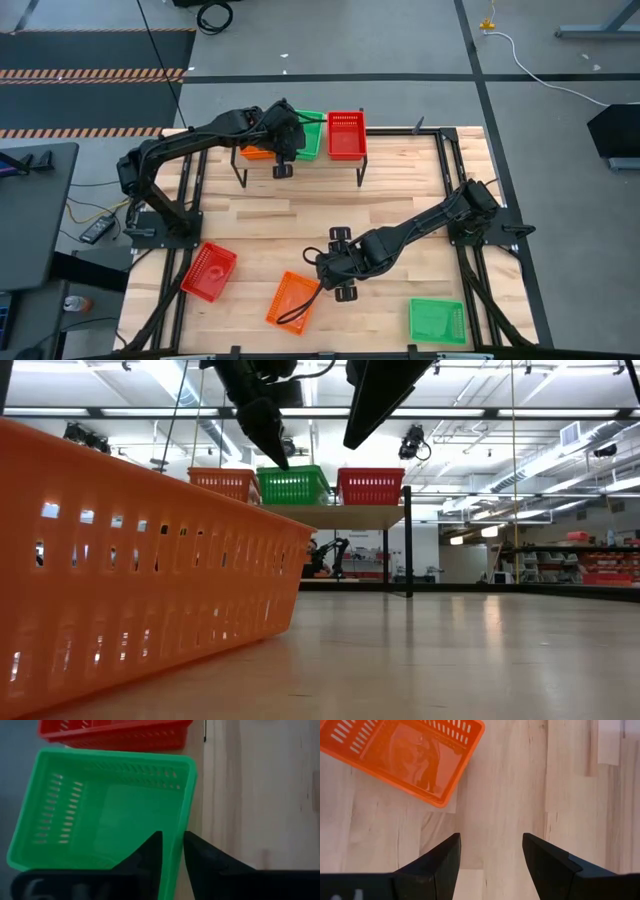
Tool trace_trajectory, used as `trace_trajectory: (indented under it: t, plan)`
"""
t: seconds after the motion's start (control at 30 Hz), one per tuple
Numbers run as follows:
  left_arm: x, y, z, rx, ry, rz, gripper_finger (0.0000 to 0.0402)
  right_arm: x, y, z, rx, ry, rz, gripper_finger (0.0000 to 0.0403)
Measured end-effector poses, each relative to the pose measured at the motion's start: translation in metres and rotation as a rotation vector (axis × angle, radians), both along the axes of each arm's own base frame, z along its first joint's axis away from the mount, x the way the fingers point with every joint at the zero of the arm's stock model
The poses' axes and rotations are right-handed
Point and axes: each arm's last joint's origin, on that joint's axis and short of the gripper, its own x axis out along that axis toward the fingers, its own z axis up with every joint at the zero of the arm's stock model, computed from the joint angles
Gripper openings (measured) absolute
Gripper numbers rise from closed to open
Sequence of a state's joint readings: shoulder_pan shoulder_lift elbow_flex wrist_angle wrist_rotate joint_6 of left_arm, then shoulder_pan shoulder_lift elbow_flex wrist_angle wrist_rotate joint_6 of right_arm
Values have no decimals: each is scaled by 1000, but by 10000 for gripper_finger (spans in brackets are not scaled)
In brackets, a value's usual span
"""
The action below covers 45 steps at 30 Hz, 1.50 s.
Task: Stack baskets on shelf by color
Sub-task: Stack the left green bin on the green bin on the shelf
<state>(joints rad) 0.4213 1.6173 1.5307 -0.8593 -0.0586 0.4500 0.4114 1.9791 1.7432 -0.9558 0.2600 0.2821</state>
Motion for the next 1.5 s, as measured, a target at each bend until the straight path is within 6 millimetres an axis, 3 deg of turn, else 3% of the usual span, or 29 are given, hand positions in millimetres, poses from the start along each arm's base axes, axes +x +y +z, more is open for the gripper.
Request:
trace_trajectory:
  t: [0.27,0.63,1.17,1.5]
  plan:
    - [2,-1,-5,-42,3,49,102,0,0,0,-6,2,11,219]
    - [16,2,-30,-72,90,54,102,0,0,0,-4,4,4,219]
    - [17,0,-28,-78,69,102,67,0,0,0,-4,5,4,219]
    - [18,1,-28,-84,50,121,66,0,0,0,-3,4,3,219]
